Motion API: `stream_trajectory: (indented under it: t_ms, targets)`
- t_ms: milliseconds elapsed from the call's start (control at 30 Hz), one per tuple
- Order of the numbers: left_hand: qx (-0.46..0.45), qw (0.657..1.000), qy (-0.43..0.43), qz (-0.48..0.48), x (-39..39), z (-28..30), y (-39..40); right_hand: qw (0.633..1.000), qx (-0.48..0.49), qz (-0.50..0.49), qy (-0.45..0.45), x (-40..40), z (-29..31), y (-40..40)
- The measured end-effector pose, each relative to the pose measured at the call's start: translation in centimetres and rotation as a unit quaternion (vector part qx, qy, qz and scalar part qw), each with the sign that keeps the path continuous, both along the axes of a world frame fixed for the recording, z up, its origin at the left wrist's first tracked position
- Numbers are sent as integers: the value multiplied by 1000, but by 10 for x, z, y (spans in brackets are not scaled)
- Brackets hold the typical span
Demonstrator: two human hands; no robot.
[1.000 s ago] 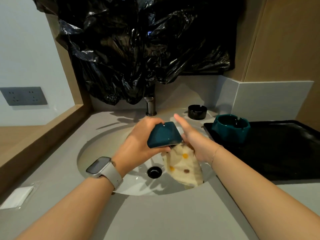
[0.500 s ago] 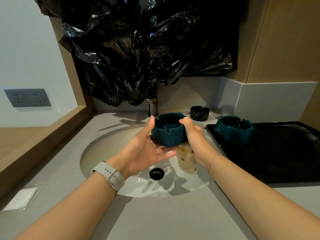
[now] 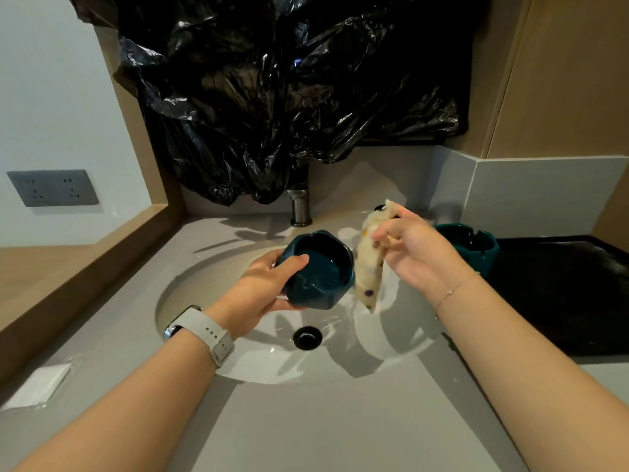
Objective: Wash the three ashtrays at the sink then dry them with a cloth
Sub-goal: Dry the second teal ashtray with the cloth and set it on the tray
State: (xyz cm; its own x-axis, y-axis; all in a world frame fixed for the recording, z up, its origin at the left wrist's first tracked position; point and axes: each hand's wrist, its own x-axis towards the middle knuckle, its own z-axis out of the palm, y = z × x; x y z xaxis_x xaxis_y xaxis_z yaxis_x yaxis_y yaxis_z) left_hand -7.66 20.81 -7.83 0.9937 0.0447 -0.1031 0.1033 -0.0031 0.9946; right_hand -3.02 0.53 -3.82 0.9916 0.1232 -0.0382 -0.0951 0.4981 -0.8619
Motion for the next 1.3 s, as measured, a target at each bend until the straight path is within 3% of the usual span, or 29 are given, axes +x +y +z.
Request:
stream_trajectory:
  t_ms: [67, 133, 233, 367, 467, 533, 600, 700, 833, 933, 1000, 1133, 1233, 1300]
  targets:
    - [25, 999, 10, -21, -1, -1, -3, 997, -65, -15, -41, 1, -9, 6]
    - [37, 998, 15, -41, -2, -2, -8, 971, -197, -44, -129, 0, -21, 8]
    - [45, 997, 15, -63, -3, -2, -9, 863, -410, -72, -285, -1, -34, 9]
    - [63, 996, 22, -59, -4, -2, -6, 786, -563, -19, -254, -2, -30, 7]
    - [69, 996, 36, -53, -3, -1, -4, 793, -575, 134, -149, -6, -21, 2]
    - [74, 995, 41, -49, -2, 0, -2, 762, -602, 189, -150, -5, -17, -1]
    - [79, 995, 42, -54, -3, 2, -1, 761, -603, 170, -171, -1, -16, -3]
    - [95, 991, 52, -75, -5, 5, -2, 808, -550, 94, -190, 5, -21, -2]
    - [127, 981, 63, -130, -9, 3, -6, 765, -576, -60, -282, 2, -23, 4]
    - [124, 979, 62, -150, -12, 1, -9, 709, -632, -119, -290, -6, -24, 14]
    - [107, 983, 64, -137, -11, 1, -10, 678, -688, -59, -253, -6, -28, 14]
    - [104, 988, 70, -91, -9, 3, -5, 757, -606, 196, -147, -11, -32, 7]
    - [136, 984, 67, -91, -9, 5, -6, 753, -620, 127, -180, -1, -40, 9]
    - [154, 980, 72, -106, -11, 8, -10, 702, -678, 54, -210, 0, -38, 13]
